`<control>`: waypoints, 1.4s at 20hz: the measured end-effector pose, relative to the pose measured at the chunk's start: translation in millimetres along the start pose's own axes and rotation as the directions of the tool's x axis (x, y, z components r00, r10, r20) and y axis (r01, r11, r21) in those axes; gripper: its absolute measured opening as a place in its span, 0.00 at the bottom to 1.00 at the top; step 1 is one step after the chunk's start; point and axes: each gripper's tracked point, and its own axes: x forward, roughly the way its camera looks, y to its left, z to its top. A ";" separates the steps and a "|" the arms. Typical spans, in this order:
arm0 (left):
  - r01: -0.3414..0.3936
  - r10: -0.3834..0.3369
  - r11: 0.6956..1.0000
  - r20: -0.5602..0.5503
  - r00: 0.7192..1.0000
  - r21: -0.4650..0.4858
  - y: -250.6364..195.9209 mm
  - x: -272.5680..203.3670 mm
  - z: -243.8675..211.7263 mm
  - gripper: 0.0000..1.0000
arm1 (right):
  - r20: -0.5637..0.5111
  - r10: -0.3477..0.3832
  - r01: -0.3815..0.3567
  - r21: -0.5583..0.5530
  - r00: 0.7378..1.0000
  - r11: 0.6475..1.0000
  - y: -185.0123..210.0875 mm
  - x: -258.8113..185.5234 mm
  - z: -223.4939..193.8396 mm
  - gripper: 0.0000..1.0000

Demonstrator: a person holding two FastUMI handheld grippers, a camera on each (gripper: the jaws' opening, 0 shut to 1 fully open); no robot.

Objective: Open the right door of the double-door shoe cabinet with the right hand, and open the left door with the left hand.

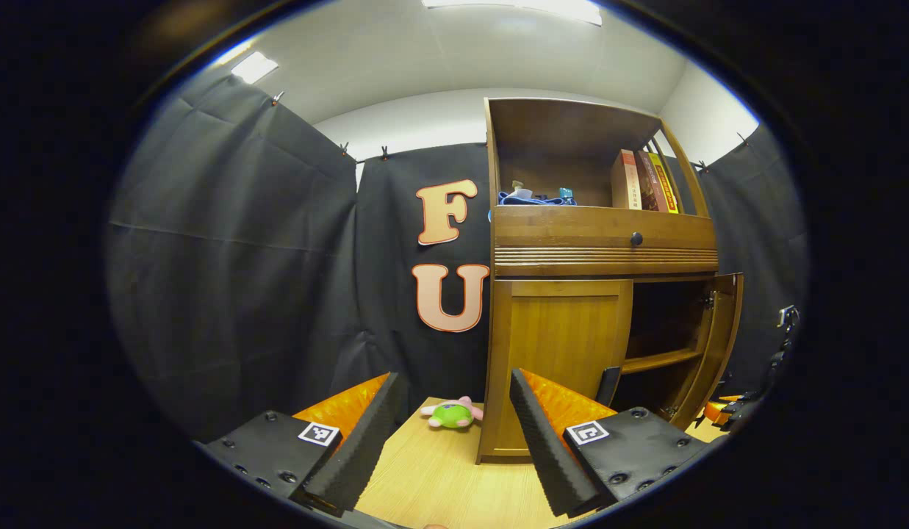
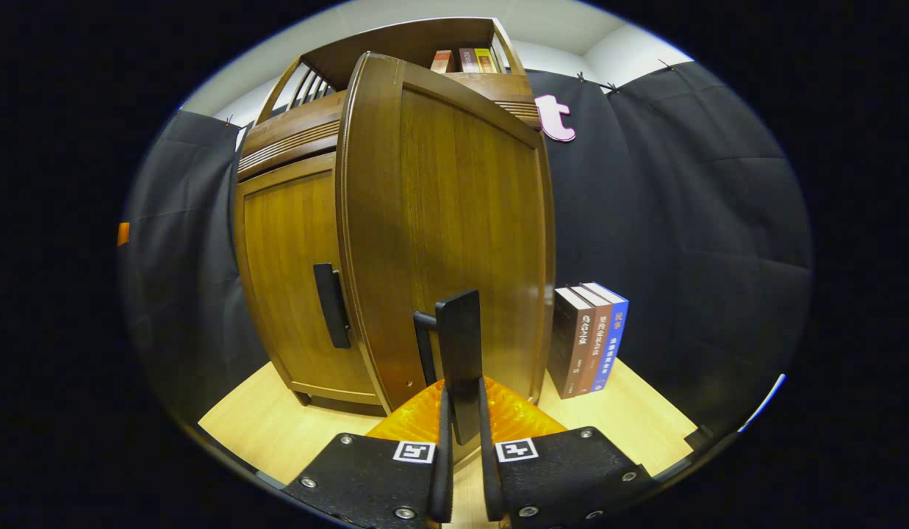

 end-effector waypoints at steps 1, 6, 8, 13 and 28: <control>0.010 -0.010 1.000 0.000 1.000 -0.002 -5.3 1.8 -0.3 0.95 | 0.001 -0.009 0.009 -0.006 1.000 1.000 -6.1 -3.4 -0.4 0.14; 0.071 -0.071 0.997 -0.014 0.997 -0.013 -37.8 9.1 -6.5 0.95 | -0.005 -0.037 0.037 -0.025 0.999 0.999 -28.7 -15.5 -1.5 0.11; 0.094 -0.094 0.995 -0.018 0.995 -0.015 -50.6 11.4 -8.4 0.95 | -0.007 -0.050 0.049 -0.023 0.999 0.999 -35.8 -18.5 -1.2 0.10; 0.126 -0.127 0.992 -0.020 0.992 -0.019 -78.5 16.2 -9.1 0.95 | -0.014 -0.078 0.078 -0.023 0.997 0.997 -61.6 -26.7 -0.2 0.06; 0.168 -0.169 0.986 -0.038 0.985 -0.008 -157.0 17.7 -18.6 0.94 | -0.023 -0.081 0.081 -0.005 0.996 0.997 -132.2 -32.7 5.9 0.01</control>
